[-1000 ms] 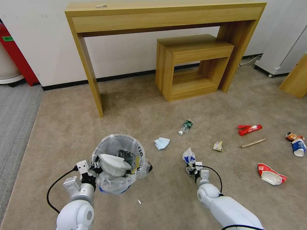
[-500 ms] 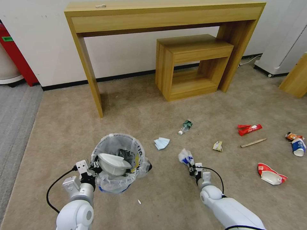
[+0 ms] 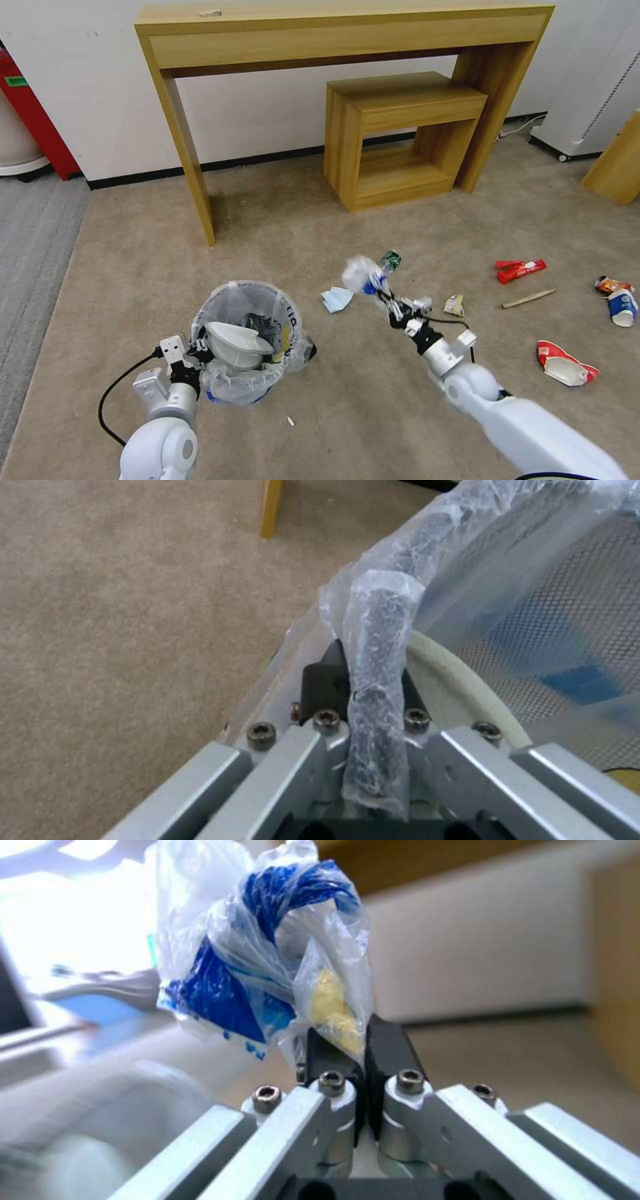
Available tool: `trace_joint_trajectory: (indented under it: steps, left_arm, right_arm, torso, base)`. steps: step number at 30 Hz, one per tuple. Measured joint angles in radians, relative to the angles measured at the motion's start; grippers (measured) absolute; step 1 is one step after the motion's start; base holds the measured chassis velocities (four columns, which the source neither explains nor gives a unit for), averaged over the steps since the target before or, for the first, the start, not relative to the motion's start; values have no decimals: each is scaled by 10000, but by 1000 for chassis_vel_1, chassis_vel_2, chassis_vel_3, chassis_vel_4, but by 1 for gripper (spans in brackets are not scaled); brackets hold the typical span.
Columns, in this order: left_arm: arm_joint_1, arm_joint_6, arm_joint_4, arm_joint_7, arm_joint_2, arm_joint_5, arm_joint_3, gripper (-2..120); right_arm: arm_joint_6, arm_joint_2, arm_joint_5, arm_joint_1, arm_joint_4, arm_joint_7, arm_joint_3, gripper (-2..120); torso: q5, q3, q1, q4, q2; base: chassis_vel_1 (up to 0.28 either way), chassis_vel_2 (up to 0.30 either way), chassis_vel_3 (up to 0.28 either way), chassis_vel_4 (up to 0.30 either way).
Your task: Pick up the trash bin and place the garbage on the floor into it.
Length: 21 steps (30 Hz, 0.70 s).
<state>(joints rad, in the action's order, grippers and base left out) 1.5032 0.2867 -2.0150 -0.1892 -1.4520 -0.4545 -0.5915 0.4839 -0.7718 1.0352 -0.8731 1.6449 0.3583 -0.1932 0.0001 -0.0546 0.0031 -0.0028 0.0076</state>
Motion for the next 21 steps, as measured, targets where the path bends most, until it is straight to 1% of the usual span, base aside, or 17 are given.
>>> trace_joint_trajectory:
  steps: [1, 3, 4, 5, 6, 7, 9, 10, 11, 12, 14, 15, 18, 19, 21]
  left_arm:
    - [0, 0, 0, 0, 0, 0, 0, 1]
    - [15, 94, -173, -36, -46, 0, 58, 1]
    - [15, 94, -173, -36, -46, 0, 58, 1]
    - [24, 154, -288, -60, -78, 2, 73, 1]
    - [28, 192, -375, -76, -102, 2, 87, 1]
    - [28, 192, -375, -76, -102, 2, 87, 1]
    - [44, 260, -545, -119, -149, -2, 97, 1]
    - [61, 286, -635, -140, -172, -1, 97, 1]
    - [61, 286, -635, -140, -172, -1, 97, 1]
    - [86, 307, -746, -149, -194, -5, 95, 1]
    - [164, 329, -933, -155, -228, -17, 74, 1]
    - [164, 329, -933, -155, -228, -17, 74, 1]
    - [302, 361, -1246, -159, -265, -32, 30, 1]
    - [302, 361, -1246, -159, -265, -32, 30, 1]
    - [382, 380, -1403, -160, -267, -37, 3, 1]
  right_arm:
    - [0, 0, 0, 0, 0, 0, 0, 0]
    - [-153, 517, 202, 688, 984, 107, -669, 0]
    - [-153, 517, 202, 688, 984, 107, -669, 0]
    - [-221, 683, 244, 1248, 1320, 109, -1167, 0]
    - [-285, 727, 269, 1649, 1525, 69, -1536, 0]
    - [-285, 727, 269, 1649, 1525, 69, -1536, 0]
    - [-548, 622, 286, 2382, 1731, -154, -2408, 0]
    - [-607, 518, 274, 2639, 1733, -241, -2733, 0]
    - [-607, 518, 274, 2639, 1733, -241, -2733, 0]
    - [-663, 342, 213, 2956, 1639, -388, -3213, 0]
    - [-701, 36, 48, 3339, 1226, -541, -3945, 0]
    - [-701, 36, 48, 3339, 1226, -541, -3945, 0]
    - [-701, -465, -125, 3696, 561, -655, -4800, 0]
    - [-701, -465, -125, 3696, 561, -655, -4800, 0]
    - [-666, -757, -244, 3807, 173, -690, -5183, 0]
  torso:
    - [0, 0, 0, 0, 0]
    - [-3, -1, 0, 1, 0]
    - [-3, -1, 0, 1, 0]
    - [0, -1, 0, 3, 0]
    - [-4, 0, 0, 5, 0]
    - [-4, 0, 0, 5, 0]
    - [0, -2, 0, 3, 0]
    - [0, -1, 1, 6, 0]
    - [0, -1, 1, 6, 0]
    - [-4, 0, 0, 4, 0]
    - [0, -2, 0, 4, 0]
    - [0, -2, 0, 4, 0]
    - [0, -1, 1, 4, 0]
    - [0, -1, 1, 4, 0]
    - [-1, -1, 1, 4, 0]
  base:
    - [0, 0, 0, 0]
    - [0, 0, 0, 0]
    - [0, 0, 0, 0]
    - [0, 0, 0, 0]
    - [0, 0, 0, 0]
    - [0, 0, 0, 0]
    - [0, 0, 0, 0]
    - [0, 0, 0, 0]
    - [0, 0, 0, 0]
    - [0, 0, 0, 0]
    - [0, 0, 0, 0]
    - [0, 0, 0, 0]
    - [0, 0, 0, 0]
    - [0, 0, 0, 0]
    - [0, 0, 0, 0]
